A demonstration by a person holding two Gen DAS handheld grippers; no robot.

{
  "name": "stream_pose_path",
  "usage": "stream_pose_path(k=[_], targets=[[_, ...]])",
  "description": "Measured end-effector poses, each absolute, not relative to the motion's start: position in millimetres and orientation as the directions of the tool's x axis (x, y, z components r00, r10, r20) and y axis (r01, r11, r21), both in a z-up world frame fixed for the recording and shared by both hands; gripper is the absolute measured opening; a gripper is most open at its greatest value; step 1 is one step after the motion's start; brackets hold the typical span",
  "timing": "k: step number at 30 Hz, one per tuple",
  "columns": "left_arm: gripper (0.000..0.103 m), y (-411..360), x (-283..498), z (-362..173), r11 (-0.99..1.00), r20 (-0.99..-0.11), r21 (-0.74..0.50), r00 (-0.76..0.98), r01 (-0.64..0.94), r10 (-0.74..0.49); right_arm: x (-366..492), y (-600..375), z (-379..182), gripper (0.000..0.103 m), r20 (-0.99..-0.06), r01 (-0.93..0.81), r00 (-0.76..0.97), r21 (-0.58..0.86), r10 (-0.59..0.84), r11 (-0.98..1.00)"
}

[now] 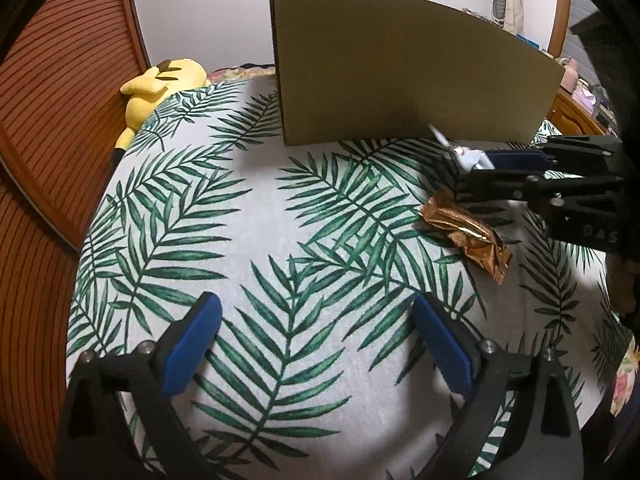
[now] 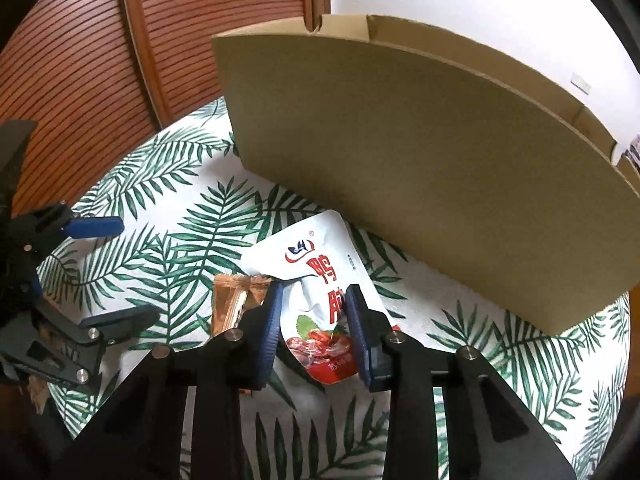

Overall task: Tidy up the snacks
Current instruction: 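Grasp the brown wrapped snack with the left tool while the right tool grasps the red-labelled pouch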

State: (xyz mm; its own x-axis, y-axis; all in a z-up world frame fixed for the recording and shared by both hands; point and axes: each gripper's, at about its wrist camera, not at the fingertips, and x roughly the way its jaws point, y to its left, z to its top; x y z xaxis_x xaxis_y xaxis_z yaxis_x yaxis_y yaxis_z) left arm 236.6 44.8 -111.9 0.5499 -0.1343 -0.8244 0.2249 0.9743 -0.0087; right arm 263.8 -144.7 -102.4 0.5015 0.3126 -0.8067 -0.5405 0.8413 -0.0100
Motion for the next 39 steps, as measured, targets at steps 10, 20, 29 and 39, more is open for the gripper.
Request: stream_pose_path(k=[10, 20, 29, 39], targets=[[0.096, 20, 241, -101, 0.966, -0.818, -0.125, 0.527, 0.226, -0.229, 226, -171, -87, 0.028, -0.747, -0.502, 0.574, 0.001, 0.335, 0.865], [0.093, -27, 264, -97, 0.962, -0.812, -0.155, 0.525, 0.224, -0.253, 190, -213, -74, 0.029, -0.679, -0.426, 0.644, 0.064, 0.353, 0.902], [0.089, -49, 267, -99, 0.98, -0.814, -0.075, 0.556, 0.185, -0.167, 174, -237, -83, 0.029, -0.644, -0.389, 0.682, 0.083, 0.347, 0.918], [0.078, -37, 259, -107, 0.985, -0.809, -0.064, 0.57, 0.162, -0.147, 170, -243, -93, 0.029, -0.623, -0.396, 0.698, 0.074, 0.353, 0.915]])
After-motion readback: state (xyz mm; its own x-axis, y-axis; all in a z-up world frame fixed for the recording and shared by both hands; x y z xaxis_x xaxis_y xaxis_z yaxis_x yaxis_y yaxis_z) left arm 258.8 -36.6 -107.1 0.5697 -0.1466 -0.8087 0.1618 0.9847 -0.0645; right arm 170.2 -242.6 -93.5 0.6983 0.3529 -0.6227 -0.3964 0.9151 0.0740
